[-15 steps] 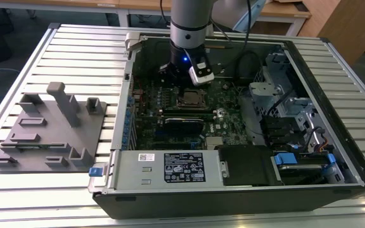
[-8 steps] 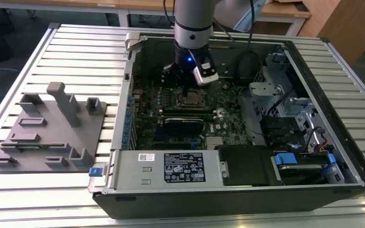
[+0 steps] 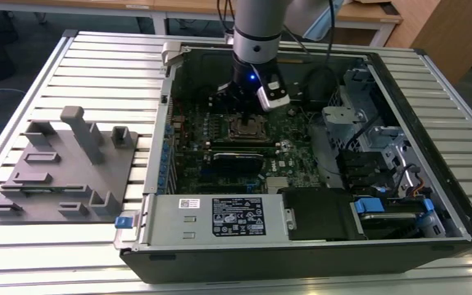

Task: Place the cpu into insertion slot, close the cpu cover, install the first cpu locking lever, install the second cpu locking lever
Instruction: 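Close the cpu cover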

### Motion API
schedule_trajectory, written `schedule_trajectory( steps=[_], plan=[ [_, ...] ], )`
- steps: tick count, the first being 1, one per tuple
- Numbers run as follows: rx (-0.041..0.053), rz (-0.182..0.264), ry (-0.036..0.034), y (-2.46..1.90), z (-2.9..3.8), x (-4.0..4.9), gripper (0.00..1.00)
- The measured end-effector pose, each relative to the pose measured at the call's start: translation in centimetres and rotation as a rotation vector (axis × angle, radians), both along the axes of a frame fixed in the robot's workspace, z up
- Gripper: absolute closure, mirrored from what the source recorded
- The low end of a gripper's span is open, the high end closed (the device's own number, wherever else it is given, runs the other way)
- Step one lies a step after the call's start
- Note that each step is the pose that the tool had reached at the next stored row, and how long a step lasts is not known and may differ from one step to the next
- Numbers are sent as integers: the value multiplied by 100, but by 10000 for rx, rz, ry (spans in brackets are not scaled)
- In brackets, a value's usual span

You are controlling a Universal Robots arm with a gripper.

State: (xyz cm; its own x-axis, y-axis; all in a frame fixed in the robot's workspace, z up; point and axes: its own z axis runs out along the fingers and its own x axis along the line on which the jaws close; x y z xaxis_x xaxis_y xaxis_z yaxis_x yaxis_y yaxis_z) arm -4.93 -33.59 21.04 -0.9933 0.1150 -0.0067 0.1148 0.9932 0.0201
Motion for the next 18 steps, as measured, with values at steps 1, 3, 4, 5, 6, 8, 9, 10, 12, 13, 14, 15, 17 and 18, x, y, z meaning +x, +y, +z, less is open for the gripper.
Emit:
schedule_trajectory(
  steps=[1,3,4,5,6,8,9,10,12,13,14,15,17,18],
  plan=[
    [-1,1,0,0,0,10,90],
    [-1,0,0,0,0,16,90],
    [-2,0,1,0,4,16,90],
    [-1,0,1,0,14,17,90],
    [-1,0,1,0,29,17,90],
    [-2,0,1,0,52,17,90],
    [0,0,0,0,56,17,90],
    [1,0,-1,1,56,17,90],
    [4,2,-19,0,54,17,90],
    [9,2,-36,0,55,17,90],
    [10,1,-51,0,54,17,90],
    [11,1,-63,0,54,17,90],
    [11,0,-65,0,54,17,90],
    [10,0,-69,0,54,17,90]
  ],
)
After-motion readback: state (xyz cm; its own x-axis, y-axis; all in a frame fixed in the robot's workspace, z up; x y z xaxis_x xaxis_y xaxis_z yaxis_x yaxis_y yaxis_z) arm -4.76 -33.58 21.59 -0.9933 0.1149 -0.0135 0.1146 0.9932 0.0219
